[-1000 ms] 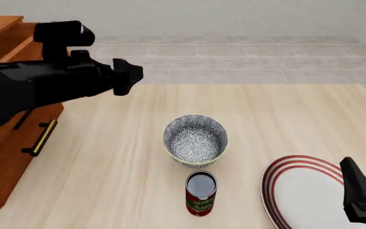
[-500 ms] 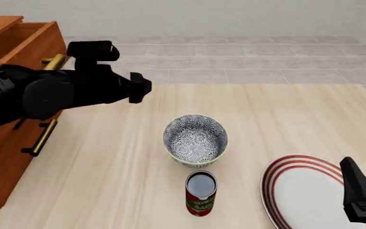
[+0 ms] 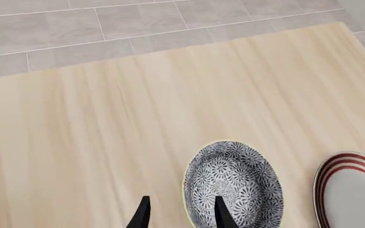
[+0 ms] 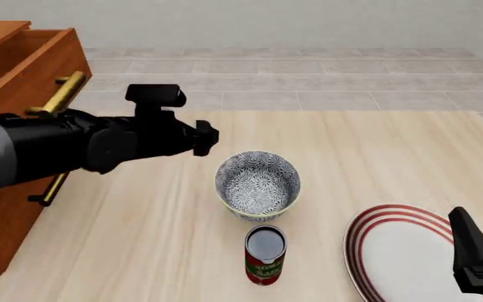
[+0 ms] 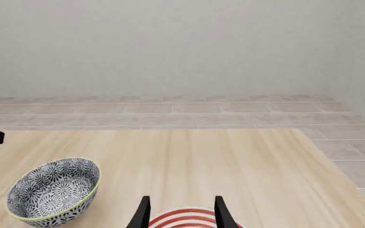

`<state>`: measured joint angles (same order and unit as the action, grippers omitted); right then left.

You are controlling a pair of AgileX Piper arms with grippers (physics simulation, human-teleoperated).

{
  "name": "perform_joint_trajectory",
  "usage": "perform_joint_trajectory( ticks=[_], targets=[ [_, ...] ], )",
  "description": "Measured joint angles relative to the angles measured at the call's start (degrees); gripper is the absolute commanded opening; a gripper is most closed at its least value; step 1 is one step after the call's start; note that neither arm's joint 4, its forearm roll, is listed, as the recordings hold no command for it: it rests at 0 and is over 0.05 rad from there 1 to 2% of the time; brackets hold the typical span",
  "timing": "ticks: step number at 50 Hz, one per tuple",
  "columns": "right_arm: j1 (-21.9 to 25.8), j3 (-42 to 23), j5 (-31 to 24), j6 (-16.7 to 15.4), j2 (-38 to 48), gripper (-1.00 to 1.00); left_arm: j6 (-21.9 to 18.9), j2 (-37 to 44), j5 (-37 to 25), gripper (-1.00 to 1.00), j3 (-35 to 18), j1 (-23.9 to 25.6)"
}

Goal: Put the bowl on top of the cabinet.

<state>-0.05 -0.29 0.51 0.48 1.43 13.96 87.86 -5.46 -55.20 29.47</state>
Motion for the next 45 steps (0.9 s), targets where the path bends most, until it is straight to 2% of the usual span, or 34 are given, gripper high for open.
perform_joint_trajectory(
  ticks=[23, 45],
  targets=[
    [0.0, 0.0, 0.0, 0.0, 0.0, 1.00, 1.6, 8.8, 5.3, 1.00, -0.6, 1.8],
    [0.0, 0.0, 0.0, 0.0, 0.0, 1.00, 2.7, 17.0, 8.2, 1.00, -3.4, 1.6]
  ],
)
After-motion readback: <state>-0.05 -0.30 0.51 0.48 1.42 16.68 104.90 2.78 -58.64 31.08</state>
